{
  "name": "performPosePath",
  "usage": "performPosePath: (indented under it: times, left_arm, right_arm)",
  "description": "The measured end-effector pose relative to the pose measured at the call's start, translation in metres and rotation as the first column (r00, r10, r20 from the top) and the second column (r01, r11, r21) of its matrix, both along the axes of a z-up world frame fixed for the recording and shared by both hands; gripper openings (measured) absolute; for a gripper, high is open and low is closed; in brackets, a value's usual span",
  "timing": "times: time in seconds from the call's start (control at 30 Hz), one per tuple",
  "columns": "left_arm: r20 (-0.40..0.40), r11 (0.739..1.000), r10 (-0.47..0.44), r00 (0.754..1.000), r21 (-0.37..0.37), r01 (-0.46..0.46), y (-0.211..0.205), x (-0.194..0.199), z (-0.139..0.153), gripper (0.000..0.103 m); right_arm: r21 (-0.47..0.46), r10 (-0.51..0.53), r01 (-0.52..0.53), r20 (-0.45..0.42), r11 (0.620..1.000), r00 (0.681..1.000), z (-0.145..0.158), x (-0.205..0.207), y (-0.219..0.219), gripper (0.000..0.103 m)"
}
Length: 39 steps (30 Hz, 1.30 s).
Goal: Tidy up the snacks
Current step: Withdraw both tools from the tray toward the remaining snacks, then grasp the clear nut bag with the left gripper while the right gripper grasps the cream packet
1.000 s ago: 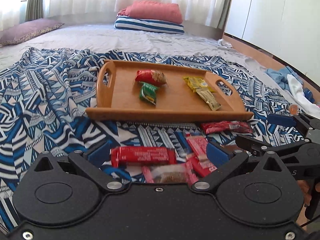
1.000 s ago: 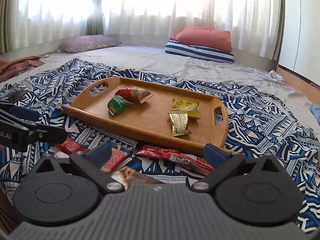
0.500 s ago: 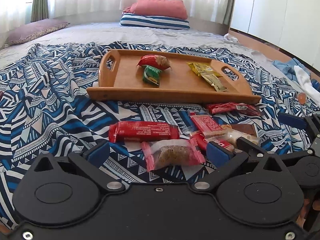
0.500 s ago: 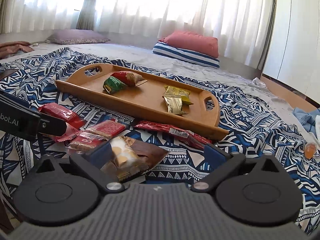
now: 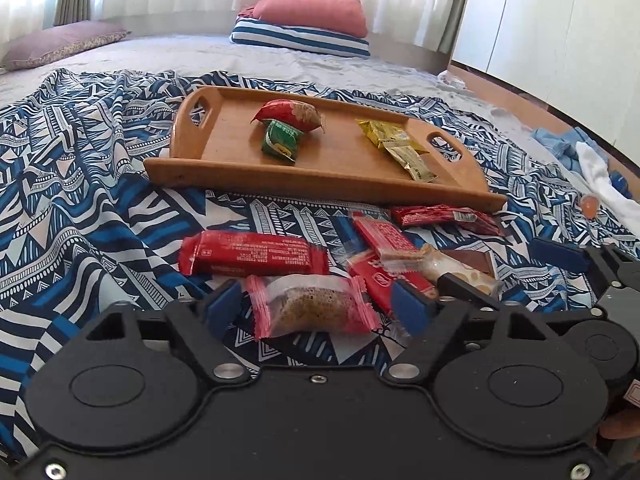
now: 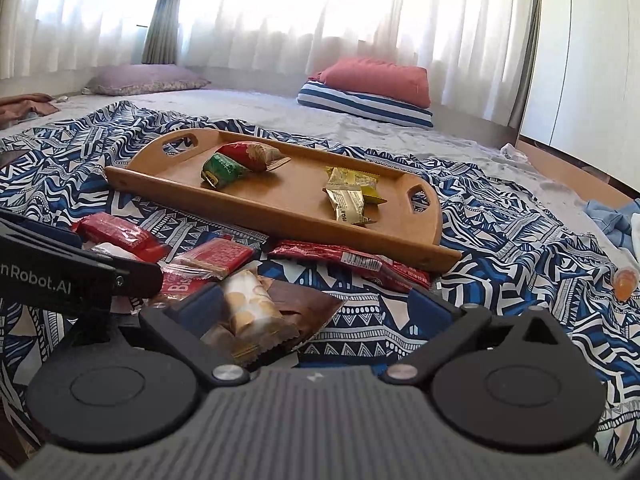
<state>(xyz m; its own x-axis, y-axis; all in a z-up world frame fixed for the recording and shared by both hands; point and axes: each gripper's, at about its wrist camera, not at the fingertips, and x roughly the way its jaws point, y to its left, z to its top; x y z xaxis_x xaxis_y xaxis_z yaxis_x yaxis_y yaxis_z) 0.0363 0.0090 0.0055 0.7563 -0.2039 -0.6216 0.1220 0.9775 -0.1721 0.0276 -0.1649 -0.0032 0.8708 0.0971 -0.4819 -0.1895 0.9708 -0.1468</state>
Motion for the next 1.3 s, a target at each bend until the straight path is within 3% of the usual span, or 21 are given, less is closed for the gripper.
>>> performPosePath:
  times: [0.03, 0.07, 0.43, 0.63, 0.7, 0.9, 1.07, 1.3]
  left_arm:
    - [0.000, 1.000, 0.003, 1.000, 0.008, -0.003, 0.000, 0.000, 0.001, 0.056]
    - [-0.003, 1.000, 0.005, 1.000, 0.020, -0.005, -0.001, 0.000, 0.001, 0.051]
    - [-0.014, 0.998, -0.007, 1.000, 0.066, 0.008, 0.005, -0.010, 0.009, 0.050]
    - [-0.005, 0.997, 0.014, 1.000, 0.078, -0.014, 0.012, -0.012, 0.014, 0.050]
    - [-0.003, 0.996, 0.020, 1.000, 0.083, -0.019, 0.014, -0.011, 0.016, 0.050]
    - [0.005, 0.996, 0.027, 1.000, 0.088, -0.027, 0.017, -0.010, 0.021, 0.050]
    - [0.008, 0.997, 0.025, 1.000, 0.079, -0.026, 0.020, -0.006, 0.027, 0.050]
    - [0.024, 0.997, 0.042, 0.999, 0.056, -0.043, 0.030, 0.008, 0.039, 0.049]
  right_arm:
    - [0.002, 0.003, -0.003, -0.002, 1.000, 1.000, 0.000, 0.000, 0.001, 0.103]
    - [0.001, 0.005, -0.005, -0.003, 1.000, 1.000, 0.000, 0.001, 0.002, 0.103]
    - [-0.033, 0.062, -0.062, -0.005, 0.998, 0.998, 0.003, -0.001, 0.009, 0.092]
    - [-0.019, 0.108, -0.109, -0.034, 0.994, 0.994, 0.004, -0.002, 0.015, 0.070]
    - [-0.031, 0.114, -0.115, -0.036, 0.993, 0.993, 0.004, -0.002, 0.020, 0.056]
    - [-0.066, 0.148, -0.152, -0.062, 0.986, 0.987, 0.003, -0.001, 0.031, 0.027]
    - [-0.038, 0.158, -0.161, -0.076, 0.986, 0.985, 0.008, -0.005, 0.029, 0.027]
    - [-0.022, 0.094, -0.095, -0.047, 0.995, 0.994, 0.023, -0.003, 0.019, 0.027]
